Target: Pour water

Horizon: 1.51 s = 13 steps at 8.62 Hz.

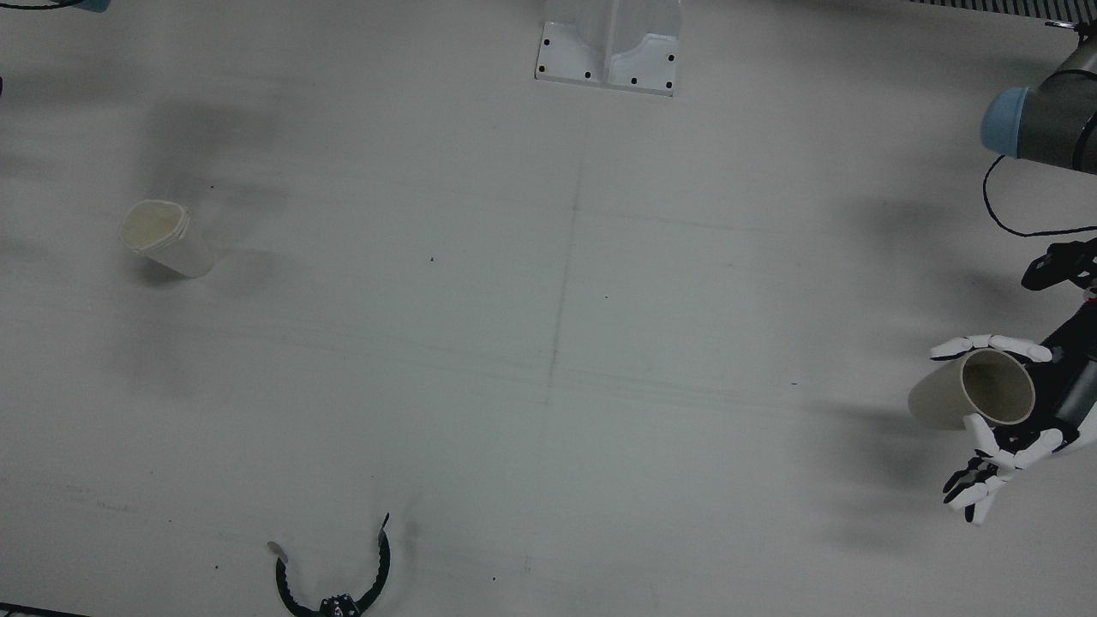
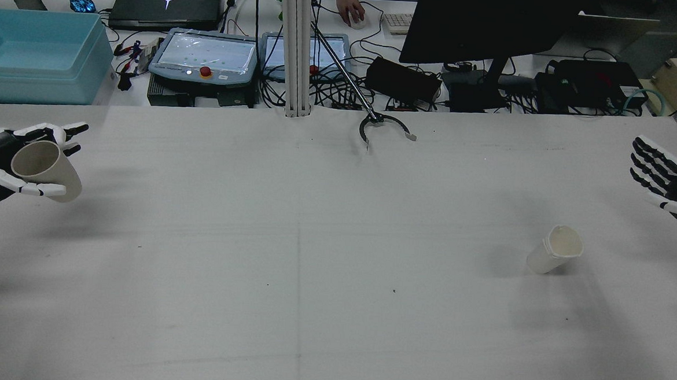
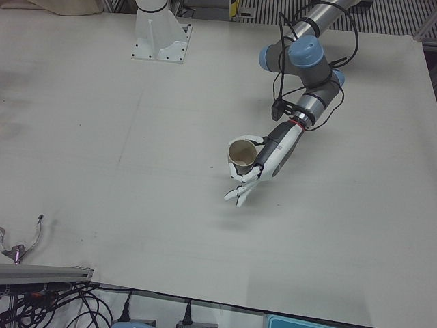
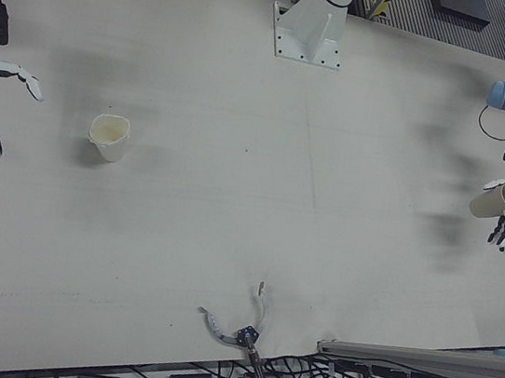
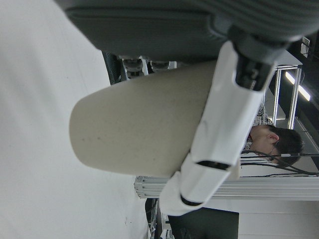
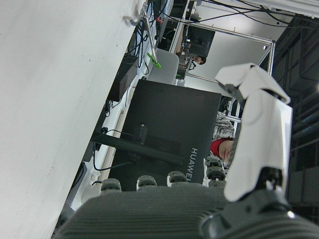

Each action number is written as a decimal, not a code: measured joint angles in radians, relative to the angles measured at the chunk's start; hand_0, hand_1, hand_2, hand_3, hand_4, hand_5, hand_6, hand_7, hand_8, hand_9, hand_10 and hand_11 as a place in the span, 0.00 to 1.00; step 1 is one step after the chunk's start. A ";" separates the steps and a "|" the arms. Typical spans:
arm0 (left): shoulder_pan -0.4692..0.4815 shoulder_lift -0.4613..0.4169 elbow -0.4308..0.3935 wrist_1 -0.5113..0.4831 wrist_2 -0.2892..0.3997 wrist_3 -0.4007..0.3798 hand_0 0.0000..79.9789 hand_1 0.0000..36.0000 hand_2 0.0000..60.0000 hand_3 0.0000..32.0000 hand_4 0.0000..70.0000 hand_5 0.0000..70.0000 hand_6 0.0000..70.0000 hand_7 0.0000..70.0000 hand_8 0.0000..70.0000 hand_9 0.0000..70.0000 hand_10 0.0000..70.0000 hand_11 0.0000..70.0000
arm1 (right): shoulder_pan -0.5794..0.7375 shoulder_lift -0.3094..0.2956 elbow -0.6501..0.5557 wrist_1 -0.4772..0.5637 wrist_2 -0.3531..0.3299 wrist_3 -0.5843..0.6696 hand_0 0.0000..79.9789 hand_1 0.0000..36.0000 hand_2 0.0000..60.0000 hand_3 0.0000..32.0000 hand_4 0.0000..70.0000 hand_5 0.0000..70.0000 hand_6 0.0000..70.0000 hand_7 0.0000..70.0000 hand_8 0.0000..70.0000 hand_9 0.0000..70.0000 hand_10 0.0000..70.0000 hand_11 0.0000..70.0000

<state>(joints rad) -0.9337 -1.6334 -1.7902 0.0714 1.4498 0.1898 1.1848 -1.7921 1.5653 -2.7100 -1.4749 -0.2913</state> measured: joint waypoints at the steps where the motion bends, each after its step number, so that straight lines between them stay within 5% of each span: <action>1: 0.000 0.000 -0.018 0.019 0.000 -0.001 1.00 1.00 1.00 0.00 0.39 1.00 0.16 0.17 0.03 0.01 0.06 0.16 | -0.007 -0.004 -0.047 0.034 -0.006 -0.024 0.63 0.72 0.49 0.00 0.00 0.08 0.06 0.00 0.00 0.00 0.00 0.00; 4: -0.001 0.000 -0.039 0.045 0.000 -0.016 1.00 1.00 1.00 0.00 0.38 1.00 0.16 0.16 0.03 0.01 0.06 0.16 | -0.064 0.014 -0.181 0.136 -0.008 -0.087 0.65 0.76 0.47 0.00 0.00 0.09 0.08 0.00 0.00 0.00 0.00 0.00; 6: -0.002 0.000 -0.046 0.057 0.000 -0.033 1.00 1.00 1.00 0.00 0.38 1.00 0.16 0.16 0.03 0.01 0.06 0.16 | -0.136 0.022 -0.174 0.150 -0.008 -0.138 0.66 0.69 0.28 0.00 0.00 0.08 0.08 0.00 0.00 0.00 0.00 0.00; 11: -0.004 0.004 -0.053 0.062 -0.002 -0.051 1.00 1.00 1.00 0.00 0.36 1.00 0.15 0.15 0.03 0.01 0.06 0.16 | -0.216 0.023 -0.155 0.140 -0.006 -0.213 0.69 0.82 0.47 0.00 0.00 0.10 0.10 0.01 0.01 0.00 0.00 0.00; 13: -0.005 0.004 -0.054 0.062 -0.009 -0.052 1.00 1.00 1.00 0.00 0.37 1.00 0.16 0.15 0.03 0.01 0.06 0.16 | -0.241 0.023 -0.134 0.136 0.000 -0.234 0.70 0.85 0.50 0.00 0.00 0.10 0.14 0.09 0.01 0.00 0.00 0.00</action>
<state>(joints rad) -0.9385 -1.6291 -1.8437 0.1334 1.4411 0.1377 0.9435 -1.7686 1.4317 -2.5743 -1.4750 -0.5257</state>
